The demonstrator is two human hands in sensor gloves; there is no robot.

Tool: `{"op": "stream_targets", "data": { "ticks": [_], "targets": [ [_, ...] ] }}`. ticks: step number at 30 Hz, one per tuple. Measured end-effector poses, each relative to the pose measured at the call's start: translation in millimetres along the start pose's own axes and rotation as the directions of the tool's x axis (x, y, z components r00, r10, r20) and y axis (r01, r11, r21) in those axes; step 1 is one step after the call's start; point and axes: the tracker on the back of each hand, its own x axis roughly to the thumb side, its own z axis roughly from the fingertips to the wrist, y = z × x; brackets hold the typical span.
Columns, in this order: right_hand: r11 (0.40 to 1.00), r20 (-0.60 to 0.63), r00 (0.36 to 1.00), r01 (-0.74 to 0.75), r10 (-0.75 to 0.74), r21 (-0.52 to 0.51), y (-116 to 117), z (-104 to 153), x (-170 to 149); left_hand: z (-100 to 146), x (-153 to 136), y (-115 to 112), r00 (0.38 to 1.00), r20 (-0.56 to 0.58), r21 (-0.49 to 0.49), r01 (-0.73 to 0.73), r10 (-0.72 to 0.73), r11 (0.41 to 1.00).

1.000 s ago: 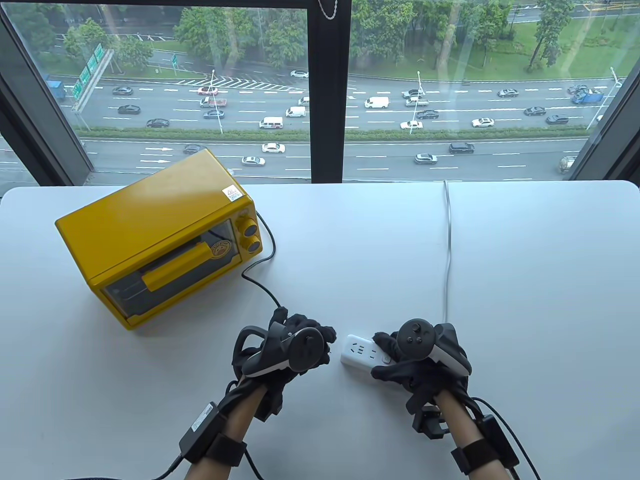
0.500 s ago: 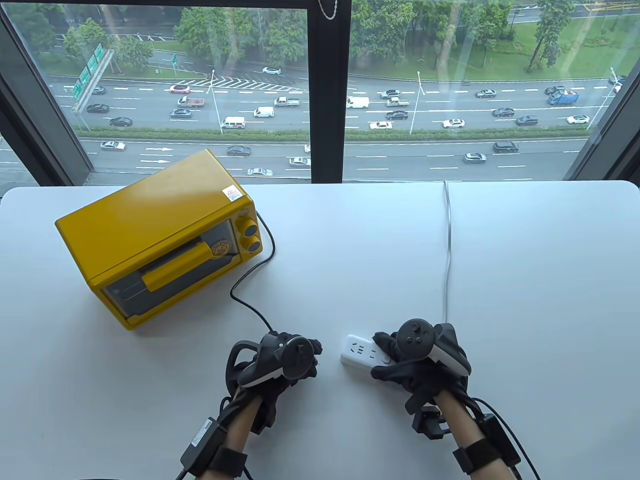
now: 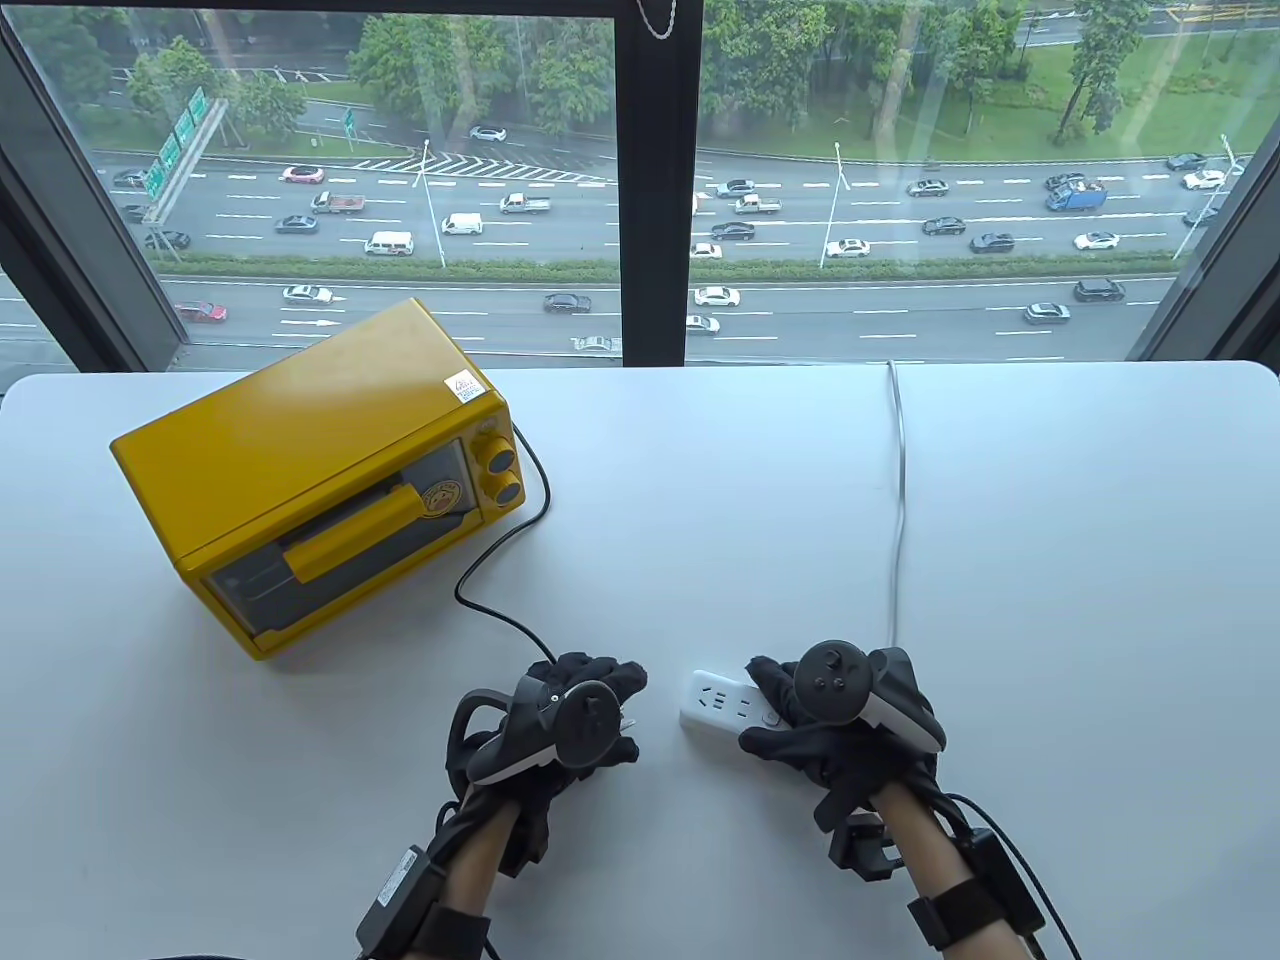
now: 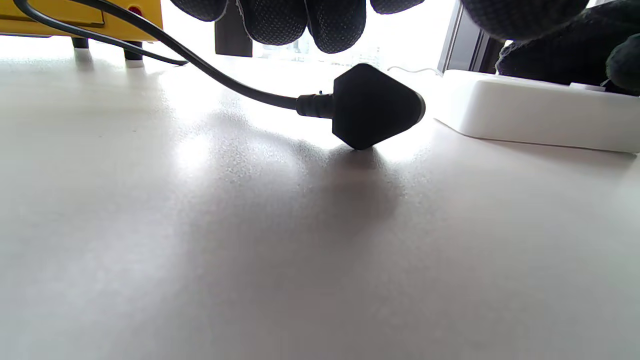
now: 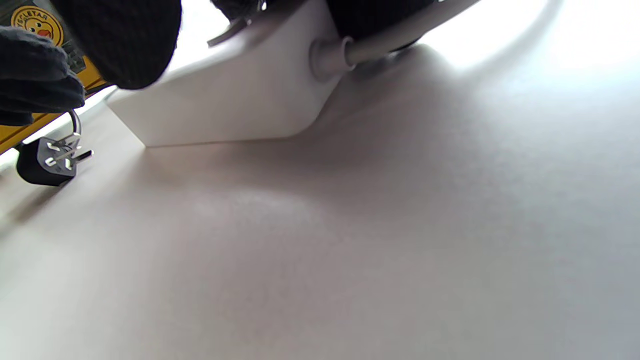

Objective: Unplug the oven

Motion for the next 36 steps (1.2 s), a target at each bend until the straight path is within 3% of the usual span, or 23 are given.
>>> {"op": "stream_targets", "data": {
  "ticks": [4, 8, 12, 21, 36],
  "targets": [
    [0.988, 0.009, 1.000, -0.017, 0.019, -0.154, -17, 14, -2, 15, -16, 19, 0.992, -0.116, 0.044, 0.052, -0.047, 0.998],
    [0.933, -0.056, 0.991, -0.134, 0.122, -0.334, -34, 32, -11, 21, -42, 22, 0.962, -0.258, -0.001, 0.099, -0.096, 0.995],
    [0.888, -0.147, 0.977, -0.203, 0.156, -0.411, -44, 37, -25, 23, -67, 18, 0.932, -0.342, -0.057, 0.105, -0.118, 0.993],
    [0.891, -0.289, 0.933, -0.309, 0.216, -0.332, -35, 30, -55, 23, -88, 4, 0.913, -0.393, -0.164, 0.043, -0.106, 0.985],
    [0.914, -0.310, 0.925, -0.305, 0.218, -0.267, -27, 31, -62, 25, -89, -1, 0.911, -0.398, -0.206, 0.025, -0.107, 0.978]
  ]
}}
